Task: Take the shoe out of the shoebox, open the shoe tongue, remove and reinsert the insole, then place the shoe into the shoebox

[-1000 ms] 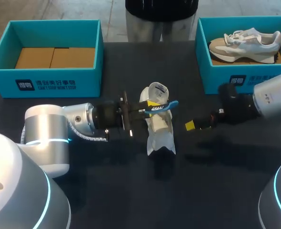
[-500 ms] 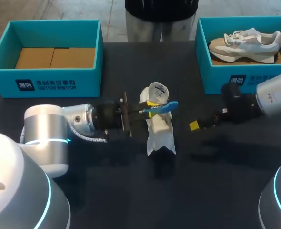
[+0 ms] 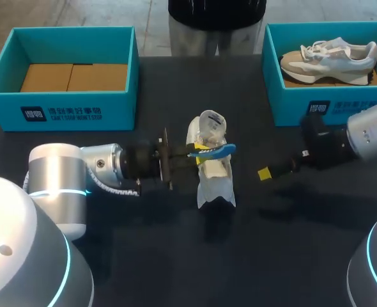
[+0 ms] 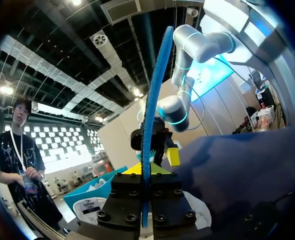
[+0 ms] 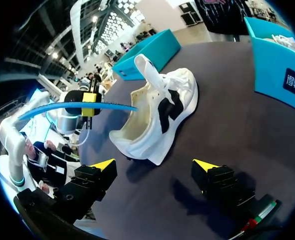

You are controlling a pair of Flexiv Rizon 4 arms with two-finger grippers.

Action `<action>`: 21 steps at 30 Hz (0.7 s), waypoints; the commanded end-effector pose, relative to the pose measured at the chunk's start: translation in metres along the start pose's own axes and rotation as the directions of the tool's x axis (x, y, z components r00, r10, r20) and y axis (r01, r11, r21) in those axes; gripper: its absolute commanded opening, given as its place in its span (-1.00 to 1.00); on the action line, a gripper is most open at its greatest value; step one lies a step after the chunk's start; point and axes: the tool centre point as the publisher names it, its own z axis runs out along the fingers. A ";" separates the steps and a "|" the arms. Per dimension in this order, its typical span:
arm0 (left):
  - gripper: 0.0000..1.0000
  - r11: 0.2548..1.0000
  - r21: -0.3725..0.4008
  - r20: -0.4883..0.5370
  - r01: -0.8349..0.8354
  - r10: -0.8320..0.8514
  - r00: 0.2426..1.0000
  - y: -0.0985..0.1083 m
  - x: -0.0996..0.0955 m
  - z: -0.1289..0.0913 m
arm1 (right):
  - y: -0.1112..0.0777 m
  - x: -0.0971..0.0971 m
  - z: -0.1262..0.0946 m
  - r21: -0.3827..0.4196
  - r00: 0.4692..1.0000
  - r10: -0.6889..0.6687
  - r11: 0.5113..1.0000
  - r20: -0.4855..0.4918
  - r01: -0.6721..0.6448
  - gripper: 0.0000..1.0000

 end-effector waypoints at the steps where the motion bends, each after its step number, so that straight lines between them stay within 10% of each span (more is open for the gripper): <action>1: -1.00 1.000 0.004 0.002 -0.003 0.003 1.000 0.008 0.002 0.002 | -0.004 -0.001 -0.001 0.001 1.000 -0.001 1.000 0.000 0.001 1.00; 21: -1.00 1.000 -0.002 -0.033 -0.028 0.028 0.999 0.035 0.004 0.000 | 0.000 -0.009 0.011 0.013 1.000 -0.021 1.000 -0.020 0.021 1.00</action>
